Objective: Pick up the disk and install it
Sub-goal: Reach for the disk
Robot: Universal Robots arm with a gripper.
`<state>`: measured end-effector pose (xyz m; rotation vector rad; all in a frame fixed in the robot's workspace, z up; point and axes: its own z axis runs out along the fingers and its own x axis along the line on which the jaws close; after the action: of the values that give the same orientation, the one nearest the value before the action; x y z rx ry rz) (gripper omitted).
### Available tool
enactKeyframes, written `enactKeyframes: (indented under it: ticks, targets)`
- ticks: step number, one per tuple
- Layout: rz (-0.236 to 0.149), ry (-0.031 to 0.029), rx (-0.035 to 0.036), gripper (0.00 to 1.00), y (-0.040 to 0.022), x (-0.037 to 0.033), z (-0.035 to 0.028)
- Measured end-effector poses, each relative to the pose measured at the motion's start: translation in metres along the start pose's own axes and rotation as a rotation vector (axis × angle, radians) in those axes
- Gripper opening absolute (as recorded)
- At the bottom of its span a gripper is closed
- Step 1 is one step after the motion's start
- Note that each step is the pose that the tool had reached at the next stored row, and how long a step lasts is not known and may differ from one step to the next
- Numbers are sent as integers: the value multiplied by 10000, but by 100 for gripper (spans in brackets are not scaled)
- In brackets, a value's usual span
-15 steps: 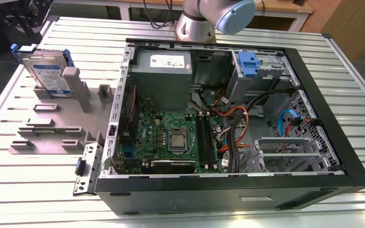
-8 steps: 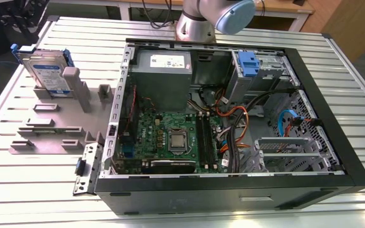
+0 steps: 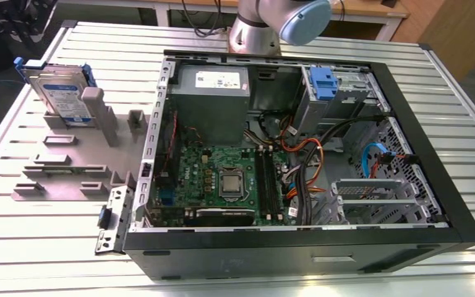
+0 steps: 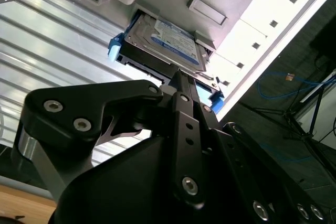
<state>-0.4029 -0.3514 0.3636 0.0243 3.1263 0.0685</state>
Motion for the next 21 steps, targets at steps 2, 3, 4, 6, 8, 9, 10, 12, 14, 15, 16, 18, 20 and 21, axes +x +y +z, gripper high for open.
enactKeyframes:
  ticks: [2,3,4,6,8,9,10,12,14,15,16,18,20,21]
  targets:
    - [-1,0,0,11,4,22,5]
    - [0,1,0,11,7,33,7]
    - [0,1,0,11,10,44,11]
    - [-1,-2,24,11,19,65,20]
    - [-2,0,127,11,29,80,26]
    - [-2,-2,170,11,35,85,31]
    - [-2,-3,192,11,40,90,35]
    - [-2,-2,200,11,49,98,42]
    - [-3,-1,202,11,59,110,50]
    - [-3,-2,202,11,66,116,54]
    - [-3,-1,202,11,72,124,58]
    - [-3,-1,202,11,85,142,65]
    - [-3,-2,201,11,96,166,74]
    - [-3,-3,200,11,101,176,78]
